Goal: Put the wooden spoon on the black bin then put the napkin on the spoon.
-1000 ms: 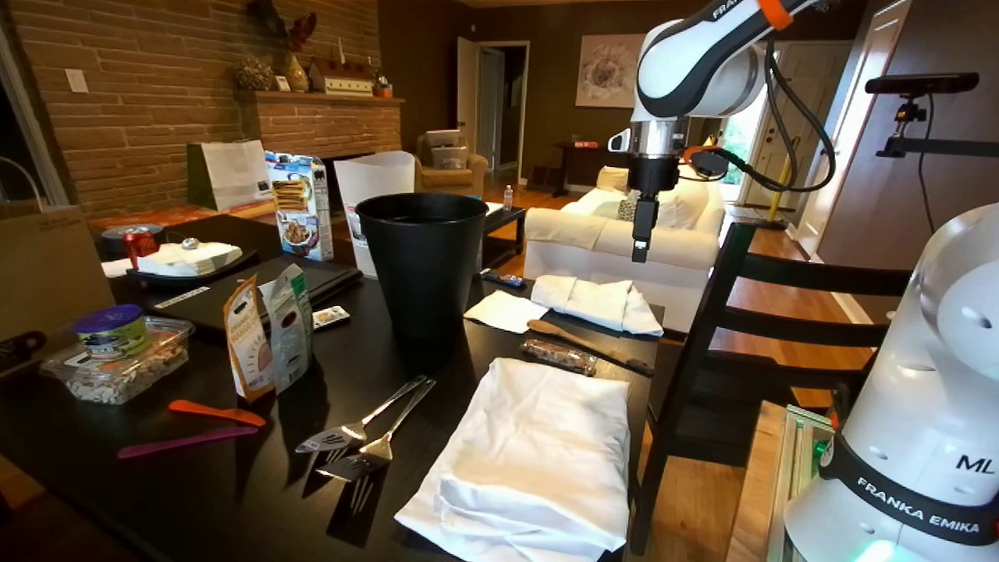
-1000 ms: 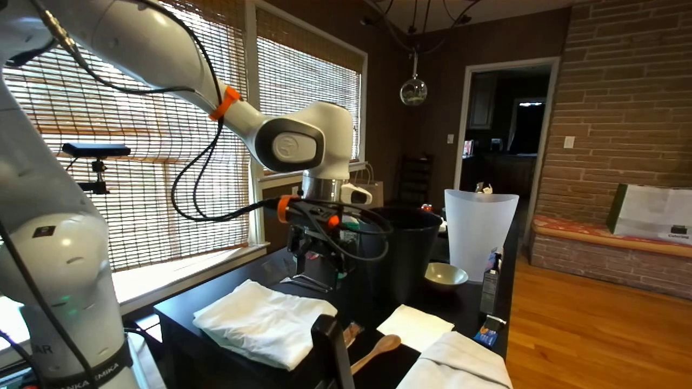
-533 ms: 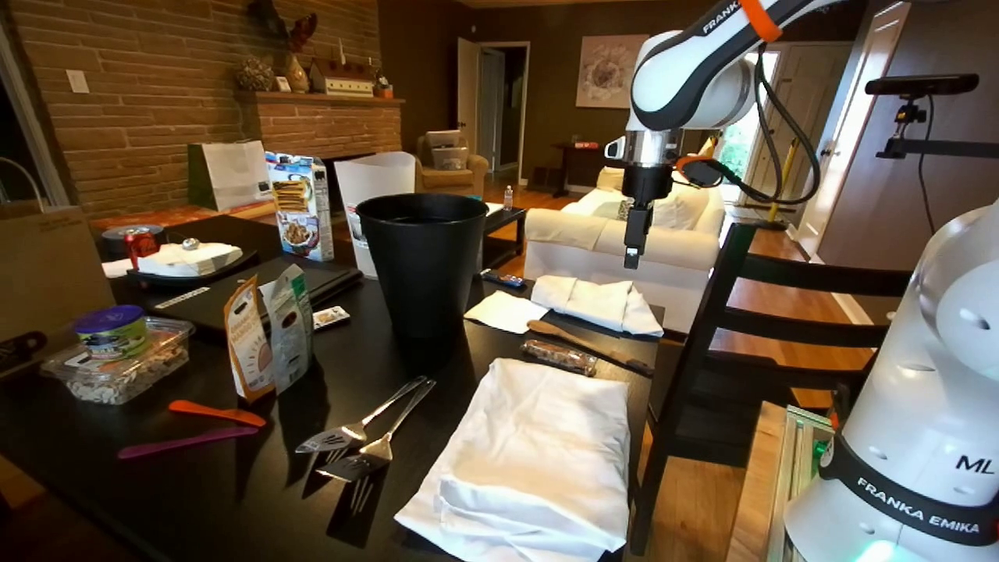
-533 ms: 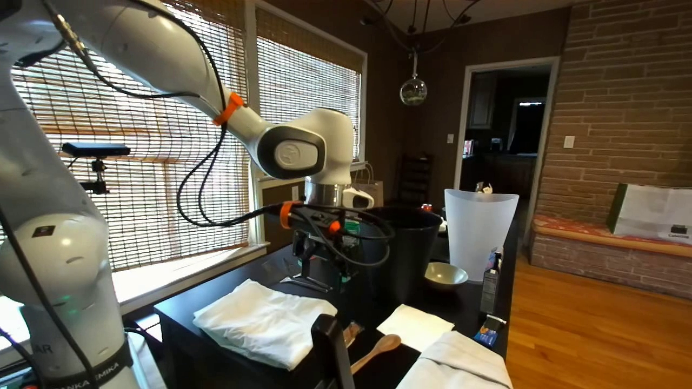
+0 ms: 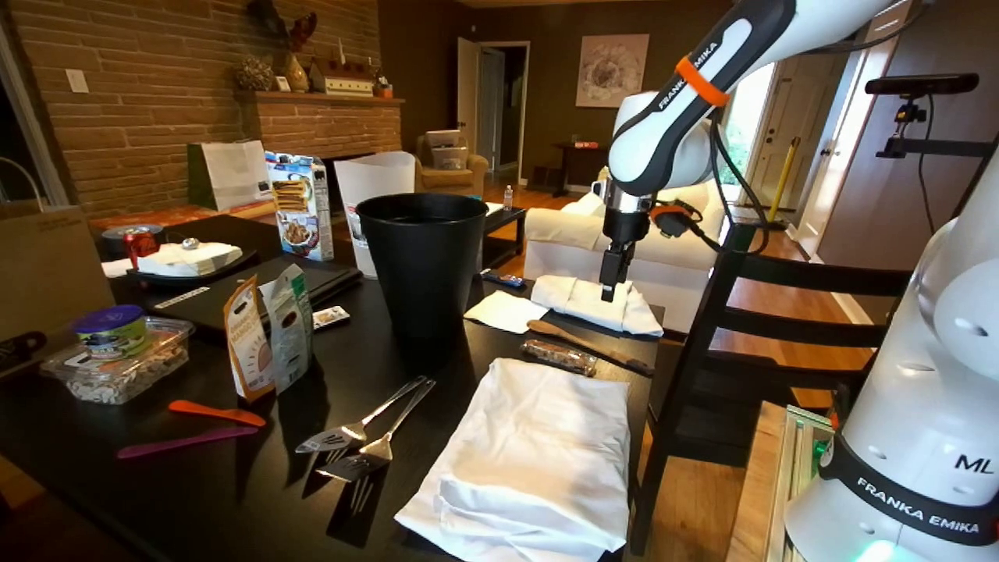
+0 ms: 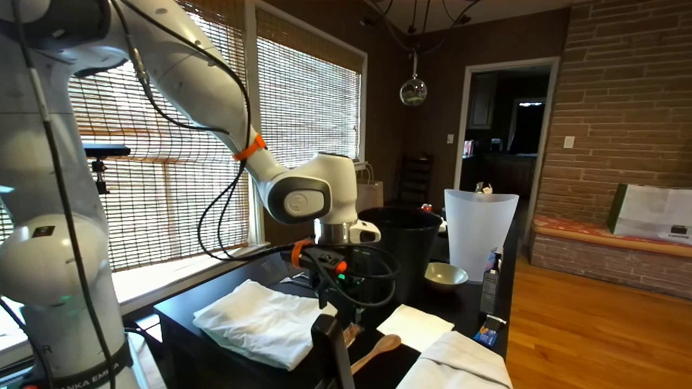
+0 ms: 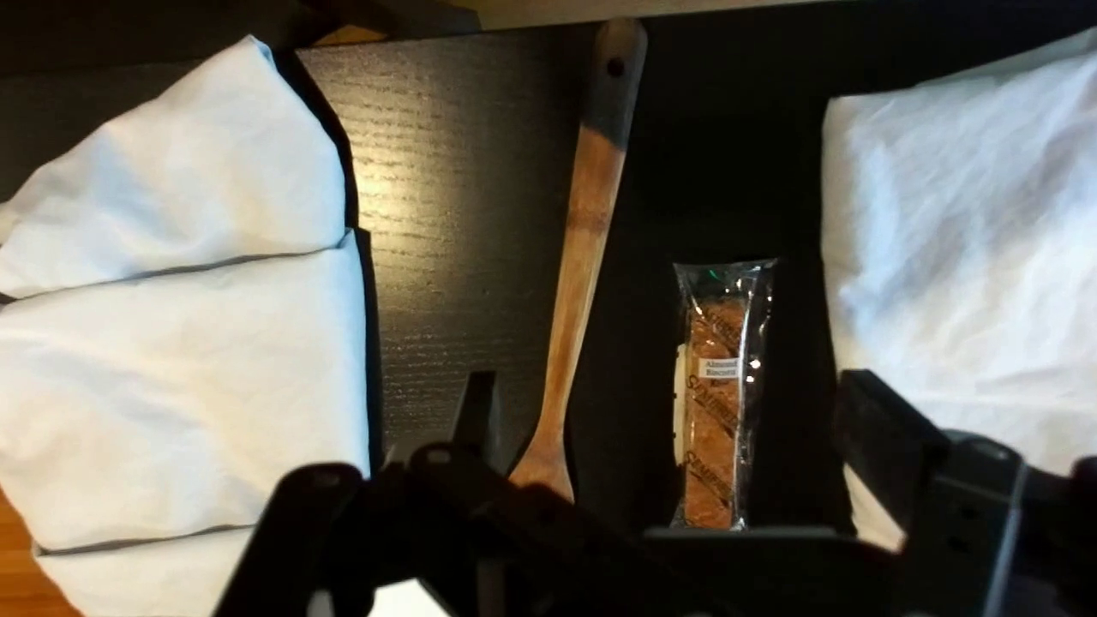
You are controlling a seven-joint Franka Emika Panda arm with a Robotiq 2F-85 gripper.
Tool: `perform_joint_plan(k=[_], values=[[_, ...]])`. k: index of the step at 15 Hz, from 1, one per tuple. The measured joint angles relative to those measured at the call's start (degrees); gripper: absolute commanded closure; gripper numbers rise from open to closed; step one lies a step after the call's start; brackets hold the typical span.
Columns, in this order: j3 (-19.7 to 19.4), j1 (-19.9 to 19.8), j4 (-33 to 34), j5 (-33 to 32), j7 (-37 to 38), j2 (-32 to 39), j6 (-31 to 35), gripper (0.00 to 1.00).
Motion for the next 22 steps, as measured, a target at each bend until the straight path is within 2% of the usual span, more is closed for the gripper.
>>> perform_joint_plan(k=[3,8,20,21,22], values=[[1.1,-0.8,0.1,1.1,2.2,4.7,3.3,0.0],[3.3,-3.2,2.2,6.5,2.8,11.7,6.1,0.0],[12.5,-13.4,11.7,13.4,0.3,24.7,8.7,0.02],[13.2,-14.0,12.2,13.6,0.3,25.4,8.7,0.08],[13.8,-14.5,12.6,13.7,0.3,25.9,8.7,0.23]])
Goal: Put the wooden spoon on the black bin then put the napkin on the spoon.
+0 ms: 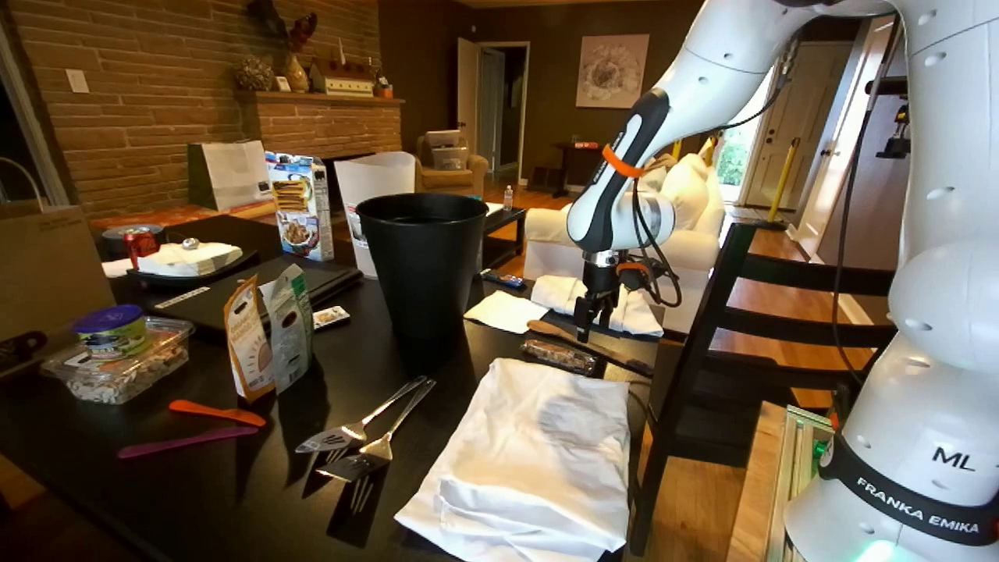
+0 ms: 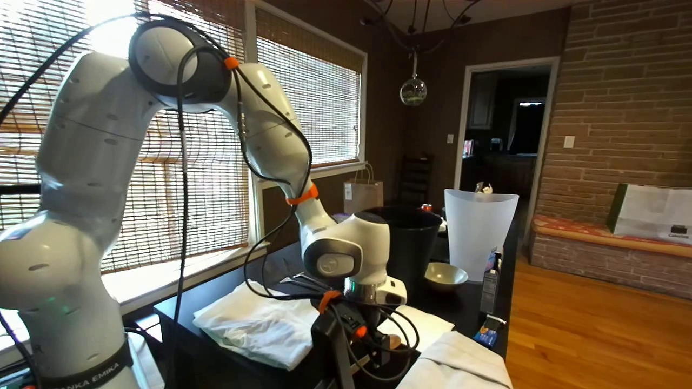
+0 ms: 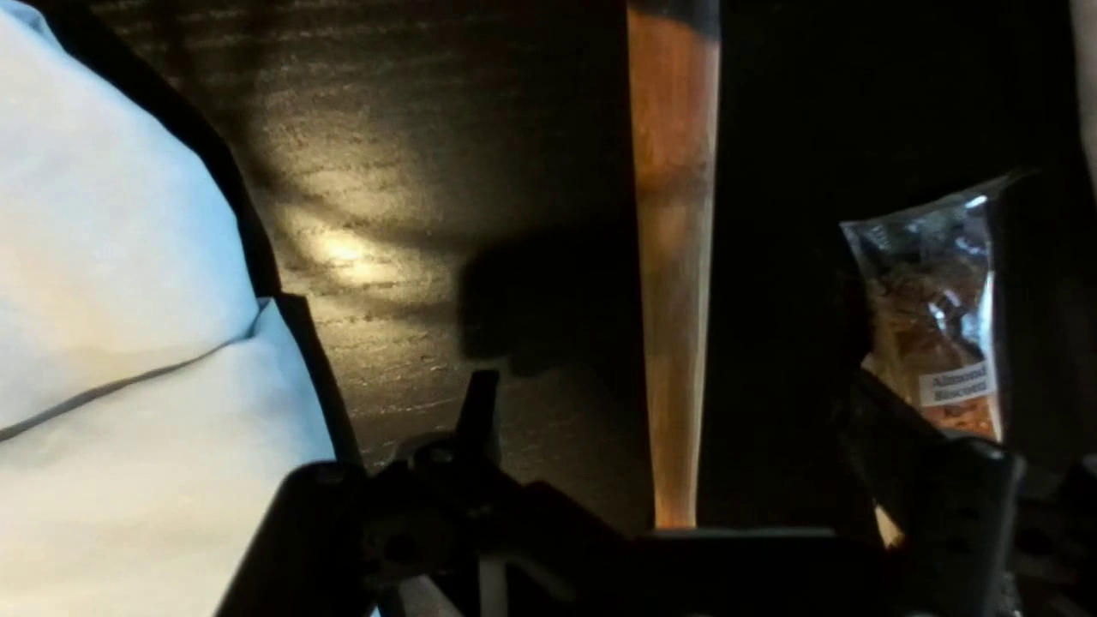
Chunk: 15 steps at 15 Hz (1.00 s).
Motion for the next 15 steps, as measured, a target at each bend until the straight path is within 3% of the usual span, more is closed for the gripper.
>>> perform_joint_plan(k=[1,2,4,5,6,7,12,13,15], values=[[0.5,-0.4,0.3,0.0,0.0,0.5,0.0,0.32],[0.9,-0.7,0.6,0.0,0.0,0.8,0.0,0.34],[1.5,-1.1,1.0,0.0,0.0,1.3,0.0,0.47],[1.7,-1.2,1.1,0.0,0.0,1.4,0.0,0.42],[1.7,-1.2,1.1,0.0,0.0,1.6,0.0,0.45],[1.7,-1.2,1.2,0.0,0.0,1.6,0.0,0.58],[1.7,-1.2,1.2,-0.1,0.0,1.7,0.0,0.94],[1.7,-1.2,1.2,-0.1,0.0,1.7,0.0,0.62],[1.7,-1.2,1.2,-0.2,0.0,1.8,0.0,0.54]])
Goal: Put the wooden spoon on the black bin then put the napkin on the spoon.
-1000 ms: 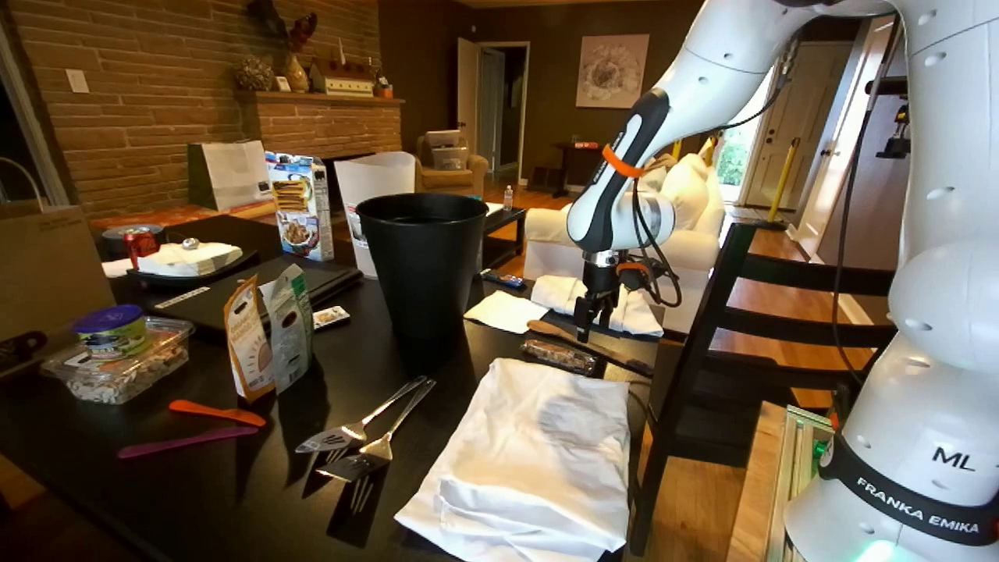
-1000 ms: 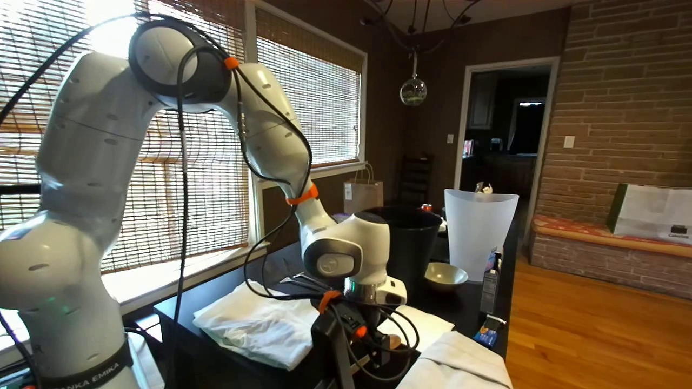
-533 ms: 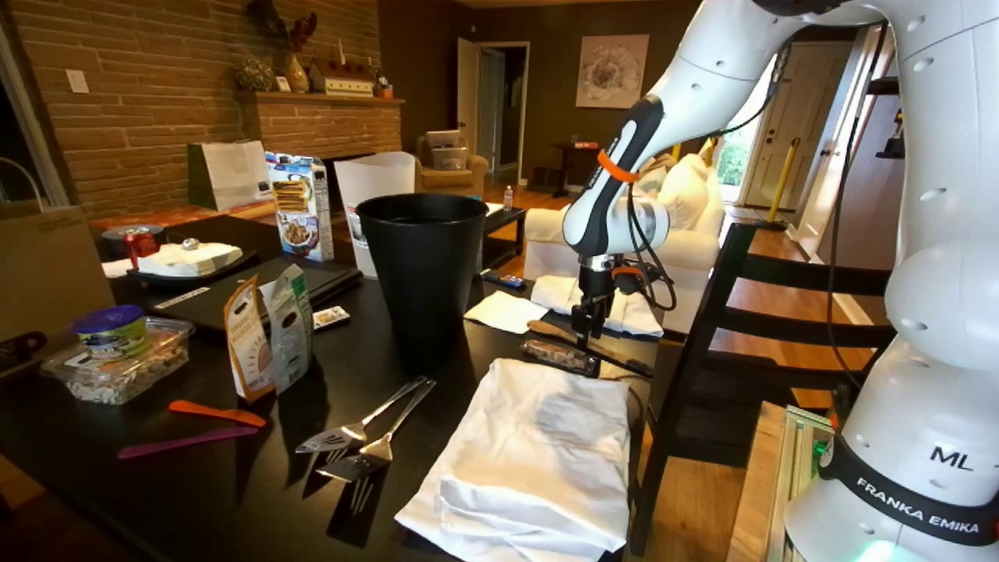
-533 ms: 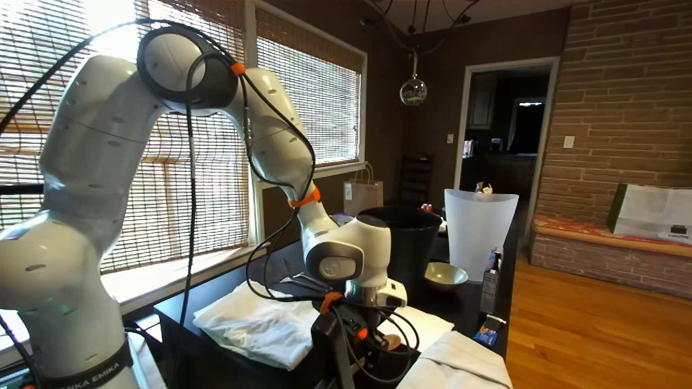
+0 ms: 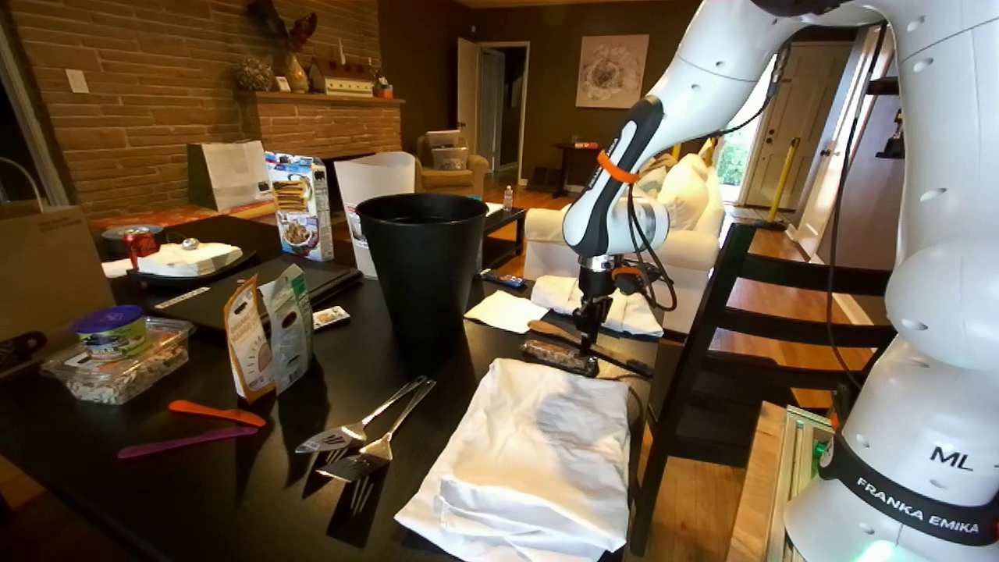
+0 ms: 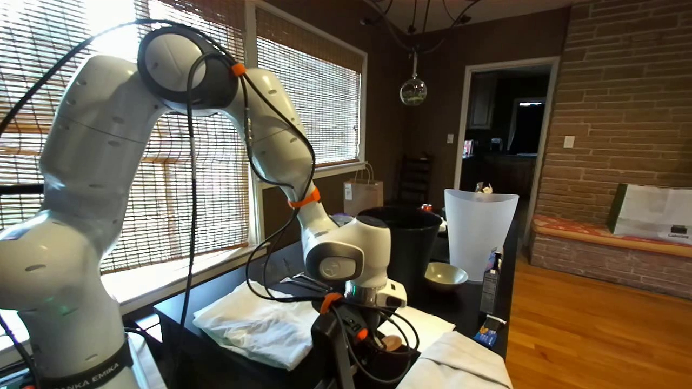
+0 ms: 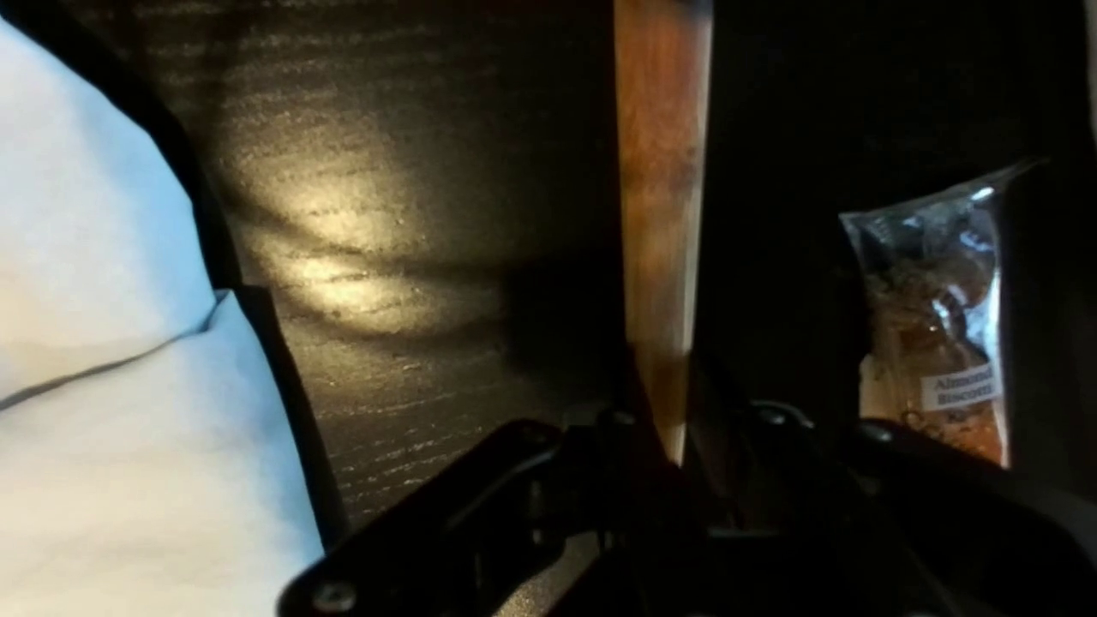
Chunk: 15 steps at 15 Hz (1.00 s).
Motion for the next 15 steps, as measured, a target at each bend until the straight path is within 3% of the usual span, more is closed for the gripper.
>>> perform_joint_plan(k=[4,5,6,7,10,12,15], values=[[0.0,0.0,0.0,-0.1,0.0,0.2,0.0,0.28],[0.0,0.0,0.0,-0.1,0.0,0.3,0.0,0.6],[0.0,0.1,0.0,-0.1,0.0,0.4,0.0,0.66],[0.0,0.1,0.0,-0.2,0.0,0.5,0.0,0.66],[0.0,0.2,0.0,-0.4,0.0,0.5,0.0,0.89],[0.0,0.3,0.0,-0.6,0.0,0.5,0.0,0.99],[0.0,0.4,0.0,-0.7,0.0,0.5,0.0,0.95]])
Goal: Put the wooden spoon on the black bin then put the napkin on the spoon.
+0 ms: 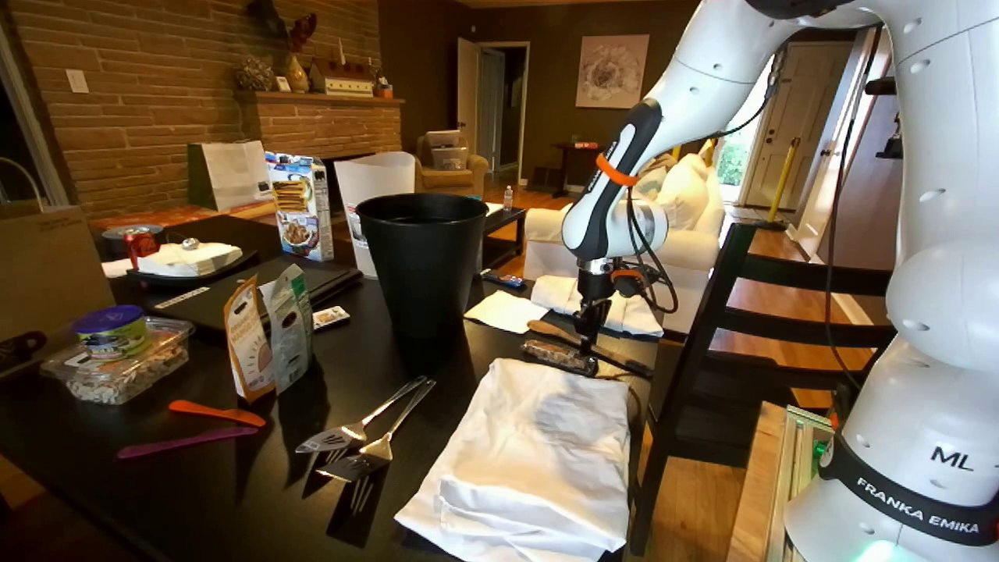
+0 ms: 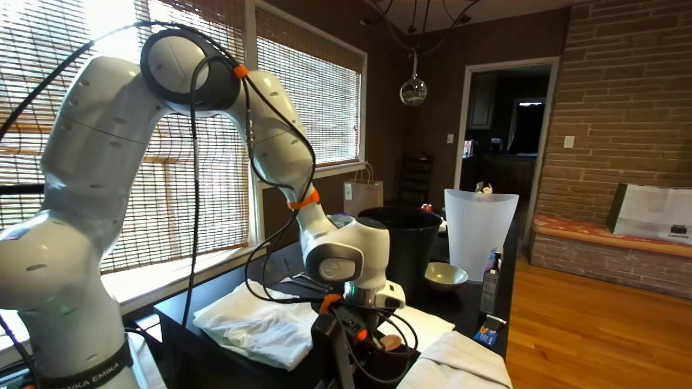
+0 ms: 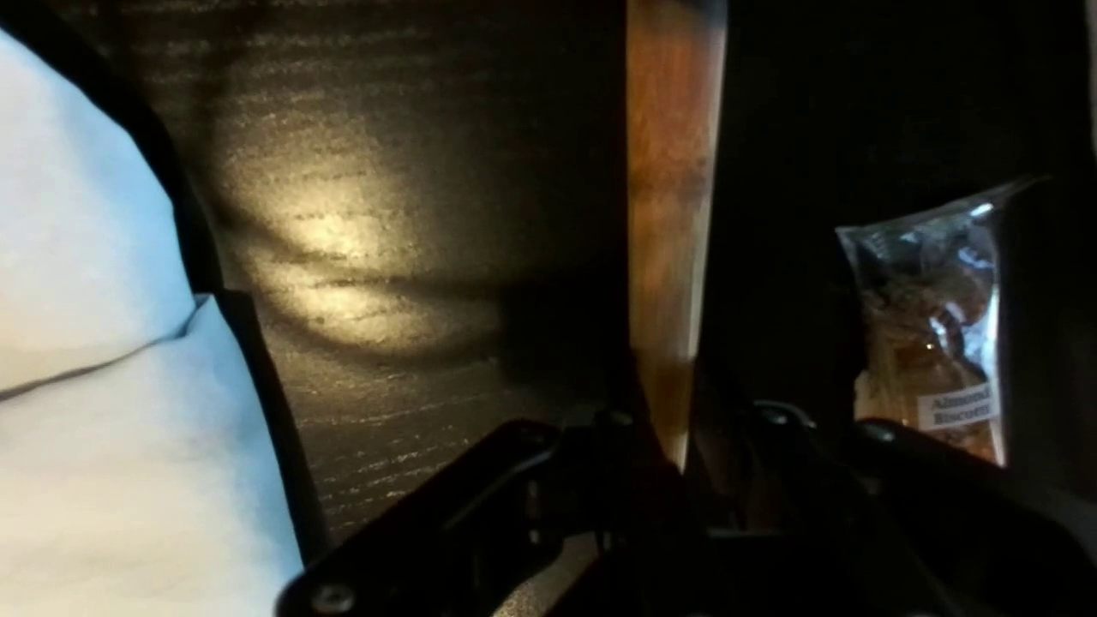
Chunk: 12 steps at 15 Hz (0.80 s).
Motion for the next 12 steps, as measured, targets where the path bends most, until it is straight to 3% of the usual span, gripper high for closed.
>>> perform_joint_plan(k=[6,12], values=[[-0.4,1.1,0.0,-2.0,0.2,-3.3,-1.9,0.95],[-4.1,4.9,2.4,-8.4,3.4,-14.8,-15.7,0.95]])
